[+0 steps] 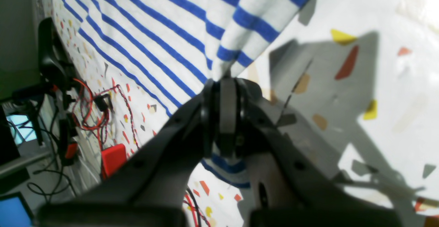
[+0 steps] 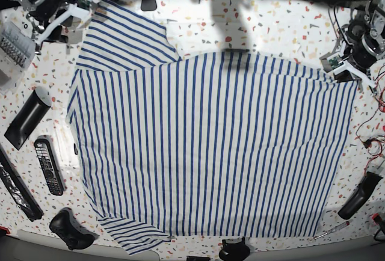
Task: Layout the t-shirt on the table in an organized manner, then fold the t-shirt properly
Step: 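Move both grippers down toward the shirt's shoulder corners, then grasp the shirt's shoulder edges with both grippers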
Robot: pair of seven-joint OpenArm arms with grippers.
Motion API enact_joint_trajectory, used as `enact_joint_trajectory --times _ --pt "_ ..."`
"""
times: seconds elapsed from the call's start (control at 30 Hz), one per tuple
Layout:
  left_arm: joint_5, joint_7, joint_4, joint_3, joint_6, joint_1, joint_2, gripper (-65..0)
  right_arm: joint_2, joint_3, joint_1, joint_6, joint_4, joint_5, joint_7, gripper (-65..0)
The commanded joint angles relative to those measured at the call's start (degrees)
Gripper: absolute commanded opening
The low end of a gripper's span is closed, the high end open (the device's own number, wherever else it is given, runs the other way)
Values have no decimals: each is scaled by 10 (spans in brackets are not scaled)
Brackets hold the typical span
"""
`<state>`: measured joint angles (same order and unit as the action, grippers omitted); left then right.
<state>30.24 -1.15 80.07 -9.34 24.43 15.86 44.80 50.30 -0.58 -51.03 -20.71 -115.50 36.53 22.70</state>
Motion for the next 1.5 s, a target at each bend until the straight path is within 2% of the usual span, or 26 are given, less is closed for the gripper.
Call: enact_joint_trajectory --times 0.0,0.27,0.53,0.77,0.9,1.07,1.2,1.3,1.37,1.47 --pt "4 -5 1 1 8 2 8 -650 8 12 16 6 5 13 1 -361" --pt "4 -5 1 1 -2 2 8 -650 8 141 107 6 67 56 7 -361" --pt "4 -9 1 1 -2 2 8 -650 5 221 153 6 67 55 7 -362" --pt "4 -15 1 1 -2 2 8 -650 -13 276 201 6 67 55 7 -362" --pt "4 -35 1 1 -2 2 8 -650 -13 288 215 4 67 55 7 -362" --pt "4 -35 1 1 -2 2 8 -650 -14 288 233 1 85 55 12 -362" --pt "4 -34 1 1 -2 2 8 -650 -34 288 259 -2 115 55 -1 -362" --pt "4 -35 1 1 -2 2 8 -650 -43 288 272 -22 131 55 -11 -362" --pt "4 -35 1 1 -2 2 8 -650 -41 288 274 -27 138 55 -10 -383" --pt "3 -33 1 1 -2 2 8 -650 -38 288 274 -37 141 55 -8 -464"
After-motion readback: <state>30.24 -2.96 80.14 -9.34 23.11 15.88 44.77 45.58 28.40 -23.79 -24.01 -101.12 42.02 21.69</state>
